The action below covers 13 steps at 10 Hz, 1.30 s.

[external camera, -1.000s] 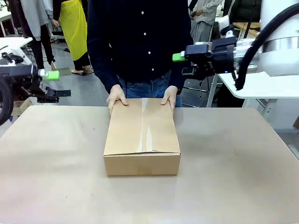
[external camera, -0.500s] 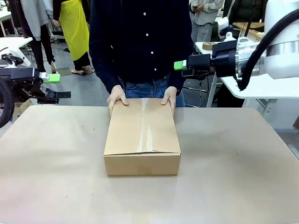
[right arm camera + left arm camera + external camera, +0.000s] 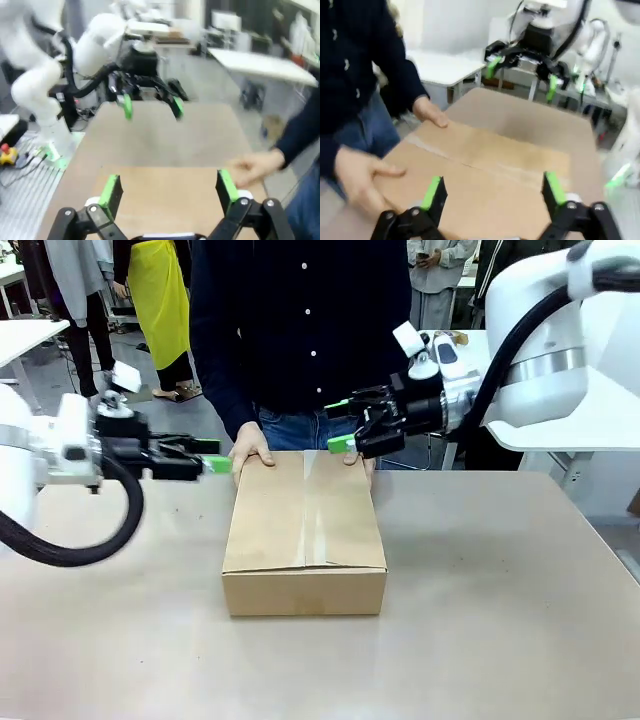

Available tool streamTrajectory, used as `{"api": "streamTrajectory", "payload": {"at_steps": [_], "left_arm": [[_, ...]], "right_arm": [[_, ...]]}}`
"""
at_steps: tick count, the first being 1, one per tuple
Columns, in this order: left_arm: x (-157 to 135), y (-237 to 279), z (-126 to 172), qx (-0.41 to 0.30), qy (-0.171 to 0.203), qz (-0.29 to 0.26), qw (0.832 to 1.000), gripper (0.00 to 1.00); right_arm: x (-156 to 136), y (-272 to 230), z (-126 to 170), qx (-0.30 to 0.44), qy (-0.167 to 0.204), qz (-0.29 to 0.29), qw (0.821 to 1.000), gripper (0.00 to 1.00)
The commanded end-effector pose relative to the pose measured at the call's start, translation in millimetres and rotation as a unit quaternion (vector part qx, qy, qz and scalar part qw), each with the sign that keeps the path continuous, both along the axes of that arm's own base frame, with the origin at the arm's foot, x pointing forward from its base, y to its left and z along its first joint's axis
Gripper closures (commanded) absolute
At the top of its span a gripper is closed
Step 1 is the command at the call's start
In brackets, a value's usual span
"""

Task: Pack the gift set into the box.
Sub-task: Press and hold the closed box until the human finishes sealing it.

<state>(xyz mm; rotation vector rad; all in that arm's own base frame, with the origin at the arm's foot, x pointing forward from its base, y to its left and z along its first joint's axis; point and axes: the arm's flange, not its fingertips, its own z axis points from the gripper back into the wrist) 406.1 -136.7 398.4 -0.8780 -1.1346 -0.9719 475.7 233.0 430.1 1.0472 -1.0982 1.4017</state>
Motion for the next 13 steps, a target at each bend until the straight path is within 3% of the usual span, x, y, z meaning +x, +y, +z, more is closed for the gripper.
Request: {"api": "streamTrajectory", "payload": {"at_steps": [1,2,3,5,6,7,9,11,13], "left_arm": [[-0.9,-38.9,-36.5,0.042,-0.123,-0.044,0.991,0.0],[1.4,-46.8,-42.6,0.037,-0.135,-0.072,0.988,0.0],[-6.4,-26.0,-13.2,0.033,-0.062,-0.033,0.997,0.0],[-6.4,-26.0,-13.2,0.033,-0.062,-0.033,0.997,0.0],[-6.4,-26.0,-13.2,0.033,-0.062,-0.033,0.997,0.0],[-4.3,-31.7,-22.3,0.041,-0.076,-0.045,0.995,0.0],[3.4,-28.9,-40.0,0.012,-0.127,-0.095,0.987,0.0],[15.1,-26.0,-57.8,-0.018,-0.125,-0.128,0.984,0.0],[22.1,-31.5,-81.7,0.014,-0.115,-0.115,0.987,0.0]], "right_arm": [[11.5,9.5,-42.8,0.028,0.008,0.042,0.999,0.0],[12.8,12.8,-66.0,-0.034,0.03,-0.03,0.999,0.0],[1.6,6.7,-23.0,0.018,-0.011,0.029,0.999,0.0],[1.6,6.7,-23.0,0.018,-0.011,0.029,0.999,0.0],[6.1,7.6,-47.9,0.009,0.005,0.024,1.0,0.0],[11.6,14.3,-57.1,-0.03,0.0,0.036,0.999,0.0],[12.4,3.5,-77.3,-0.02,0.002,0.038,0.999,0.0],[10.8,2.1,-94.5,-0.034,0.019,0.038,0.998,0.0],[7.7,1.3,-109.1,-0.041,0.033,0.046,0.998,0.0]]}}
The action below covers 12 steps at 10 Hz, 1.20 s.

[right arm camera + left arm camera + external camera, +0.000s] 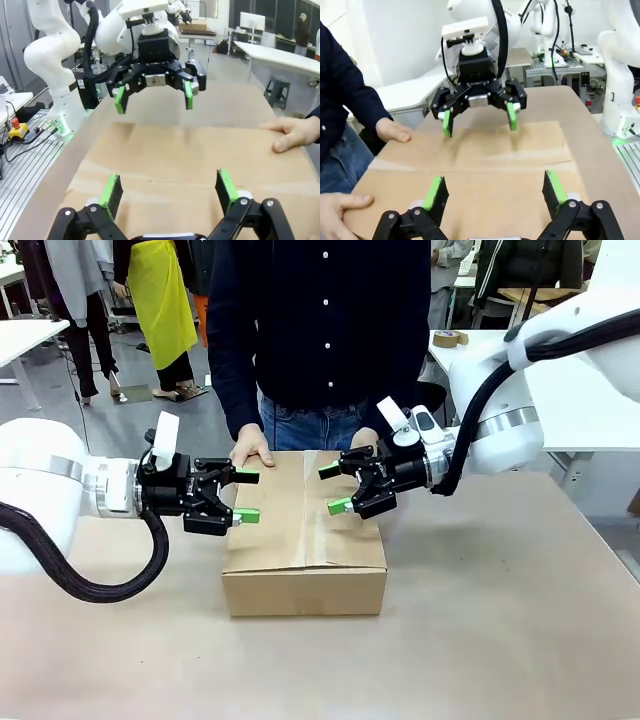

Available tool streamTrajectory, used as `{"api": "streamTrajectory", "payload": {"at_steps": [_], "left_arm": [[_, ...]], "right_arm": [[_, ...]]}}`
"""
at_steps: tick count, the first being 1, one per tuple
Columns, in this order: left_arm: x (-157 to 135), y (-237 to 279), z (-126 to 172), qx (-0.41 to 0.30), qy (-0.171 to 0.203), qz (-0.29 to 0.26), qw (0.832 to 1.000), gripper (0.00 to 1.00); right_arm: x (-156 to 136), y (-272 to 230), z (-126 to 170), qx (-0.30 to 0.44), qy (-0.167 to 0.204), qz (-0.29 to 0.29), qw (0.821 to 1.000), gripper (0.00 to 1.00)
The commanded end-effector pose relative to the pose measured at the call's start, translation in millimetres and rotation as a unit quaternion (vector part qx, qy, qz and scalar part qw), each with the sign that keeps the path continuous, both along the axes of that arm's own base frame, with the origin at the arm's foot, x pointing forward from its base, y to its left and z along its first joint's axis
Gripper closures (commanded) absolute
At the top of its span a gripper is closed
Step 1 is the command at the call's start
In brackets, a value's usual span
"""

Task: Pack the gift set into the box.
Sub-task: Press and hold the closed box until the human finishes sealing it.

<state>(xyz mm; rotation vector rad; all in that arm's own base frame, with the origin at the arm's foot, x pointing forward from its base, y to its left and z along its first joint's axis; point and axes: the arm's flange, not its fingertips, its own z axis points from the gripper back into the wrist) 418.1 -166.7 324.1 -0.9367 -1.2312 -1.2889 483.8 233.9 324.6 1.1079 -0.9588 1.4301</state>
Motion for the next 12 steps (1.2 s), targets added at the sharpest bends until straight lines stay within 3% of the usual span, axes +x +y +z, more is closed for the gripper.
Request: {"api": "streamTrajectory", "payload": {"at_steps": [1,6,7,12], "left_arm": [[13.4,-5.3,-17.9,0.024,-0.003,0.015,1.0,0.0],[29.2,-7.6,-49.2,0.087,0.021,0.047,0.995,0.0],[23.5,-5.8,-33.5,0.042,0.023,0.019,0.999,0.0],[23.5,-5.8,-33.5,0.042,0.023,0.019,0.999,0.0]], "right_arm": [[-1.8,-5.5,-8.5,-0.011,0.0,0.008,1.0,0.0],[-3.9,-37.3,-40.3,-0.047,-0.003,-0.045,0.998,0.0],[-3.2,-32.8,-28.3,-0.02,0.025,-0.025,0.999,0.0],[-3.2,-32.8,-28.3,-0.02,0.025,-0.025,0.999,0.0]]}}
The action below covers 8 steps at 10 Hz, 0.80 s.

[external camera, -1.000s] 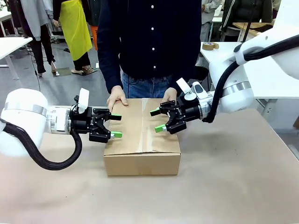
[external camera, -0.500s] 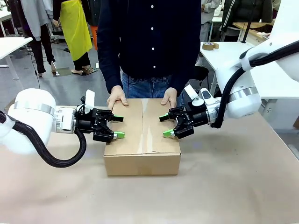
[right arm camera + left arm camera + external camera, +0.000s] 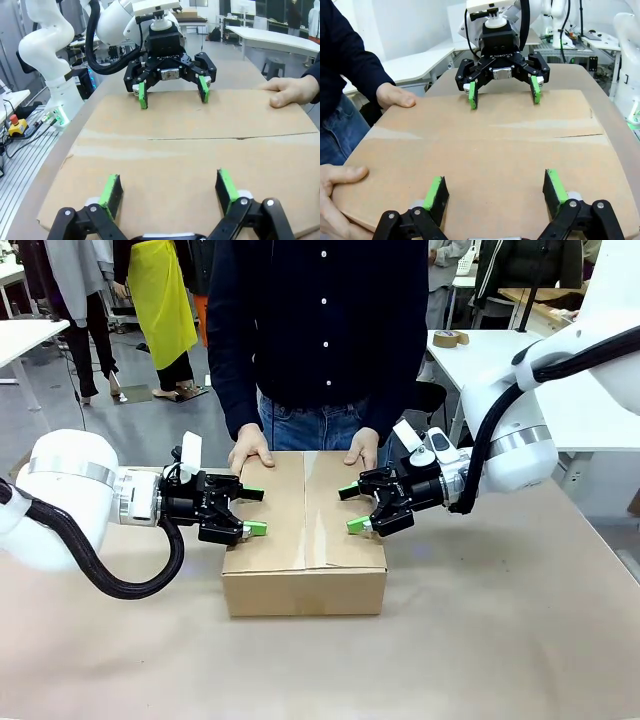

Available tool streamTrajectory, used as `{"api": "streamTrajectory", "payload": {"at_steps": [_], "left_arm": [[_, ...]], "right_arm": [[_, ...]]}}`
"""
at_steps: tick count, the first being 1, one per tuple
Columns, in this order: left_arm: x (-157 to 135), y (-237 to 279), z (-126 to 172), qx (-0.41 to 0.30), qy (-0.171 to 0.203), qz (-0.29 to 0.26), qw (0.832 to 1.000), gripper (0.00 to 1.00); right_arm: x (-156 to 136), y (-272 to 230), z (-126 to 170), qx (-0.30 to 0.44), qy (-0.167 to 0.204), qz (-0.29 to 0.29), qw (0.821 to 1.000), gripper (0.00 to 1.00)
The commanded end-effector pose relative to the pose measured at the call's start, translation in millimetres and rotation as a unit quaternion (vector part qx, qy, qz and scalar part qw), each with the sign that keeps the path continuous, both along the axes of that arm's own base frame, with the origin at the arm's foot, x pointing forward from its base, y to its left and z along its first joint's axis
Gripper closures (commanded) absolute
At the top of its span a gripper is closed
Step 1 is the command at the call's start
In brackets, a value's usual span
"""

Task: Pack the gift set into the box.
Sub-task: Press and hold the closed box until the human finishes sealing it.

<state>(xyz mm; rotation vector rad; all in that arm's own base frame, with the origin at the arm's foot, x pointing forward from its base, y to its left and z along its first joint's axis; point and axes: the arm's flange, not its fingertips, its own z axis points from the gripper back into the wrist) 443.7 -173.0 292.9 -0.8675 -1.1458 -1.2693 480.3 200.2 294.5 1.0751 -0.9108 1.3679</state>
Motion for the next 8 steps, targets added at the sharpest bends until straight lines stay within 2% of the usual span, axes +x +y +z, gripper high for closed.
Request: {"api": "streamTrajectory", "payload": {"at_steps": [1,8], "left_arm": [[-2.0,0.6,-2.4,-0.001,0.0,-0.003,1.0,0.0],[-2.0,0.6,-2.4,-0.001,0.0,-0.003,1.0,0.0]], "right_arm": [[0.3,0.9,1.8,0.001,-0.001,0.002,1.0,0.0],[0.3,0.9,1.8,0.001,-0.001,0.002,1.0,0.0]]}}
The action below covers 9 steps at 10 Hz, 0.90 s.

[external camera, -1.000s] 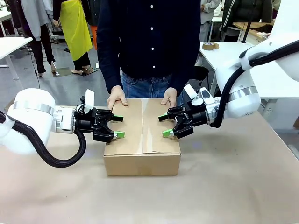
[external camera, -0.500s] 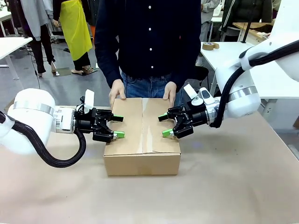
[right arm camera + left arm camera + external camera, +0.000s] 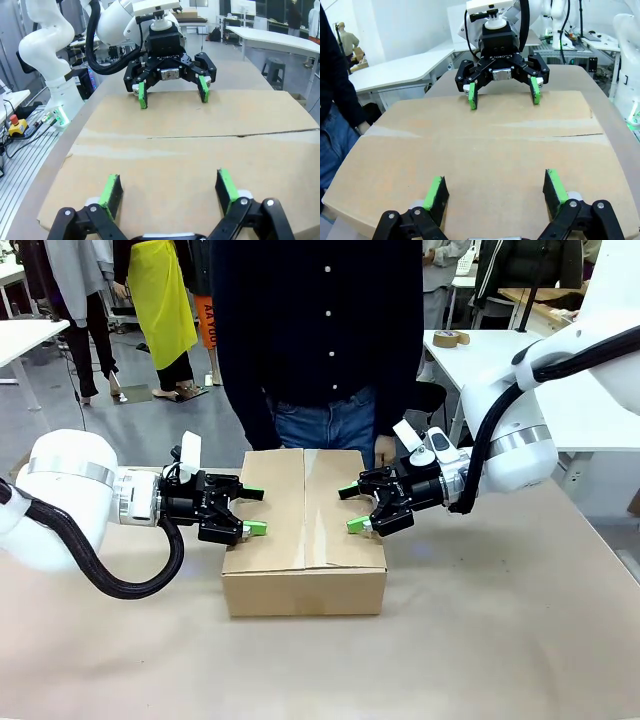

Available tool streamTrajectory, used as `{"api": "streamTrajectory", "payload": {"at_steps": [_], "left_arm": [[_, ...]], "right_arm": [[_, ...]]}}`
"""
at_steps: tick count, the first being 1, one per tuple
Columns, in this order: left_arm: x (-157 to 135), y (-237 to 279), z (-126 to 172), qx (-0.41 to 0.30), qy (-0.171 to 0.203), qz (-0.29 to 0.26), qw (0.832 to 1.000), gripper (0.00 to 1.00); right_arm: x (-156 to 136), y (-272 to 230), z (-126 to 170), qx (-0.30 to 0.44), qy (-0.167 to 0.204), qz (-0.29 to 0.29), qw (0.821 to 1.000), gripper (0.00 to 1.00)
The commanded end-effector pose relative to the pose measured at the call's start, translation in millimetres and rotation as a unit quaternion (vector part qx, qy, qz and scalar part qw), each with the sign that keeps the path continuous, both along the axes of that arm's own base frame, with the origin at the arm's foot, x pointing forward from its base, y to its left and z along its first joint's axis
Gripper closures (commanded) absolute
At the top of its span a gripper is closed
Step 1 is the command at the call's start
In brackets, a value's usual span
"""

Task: Pack the gift set into the box.
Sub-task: Press and hold the closed box until the human finishes sealing it.

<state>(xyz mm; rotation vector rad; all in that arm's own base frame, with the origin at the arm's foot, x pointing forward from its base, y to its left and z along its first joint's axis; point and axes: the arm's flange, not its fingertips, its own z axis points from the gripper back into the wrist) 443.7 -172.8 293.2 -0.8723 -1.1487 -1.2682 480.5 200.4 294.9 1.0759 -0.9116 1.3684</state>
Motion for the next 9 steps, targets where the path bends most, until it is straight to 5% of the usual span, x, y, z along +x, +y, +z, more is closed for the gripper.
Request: {"api": "streamTrajectory", "payload": {"at_steps": [1,9], "left_arm": [[-2.0,0.4,-2.7,0.001,0.0,-0.002,1.0,0.0],[-2.0,0.4,-2.7,0.001,0.0,-0.002,1.0,0.0]], "right_arm": [[0.1,0.8,1.4,0.001,0.0,0.001,1.0,0.0],[0.1,0.8,1.4,0.001,0.0,0.001,1.0,0.0]]}}
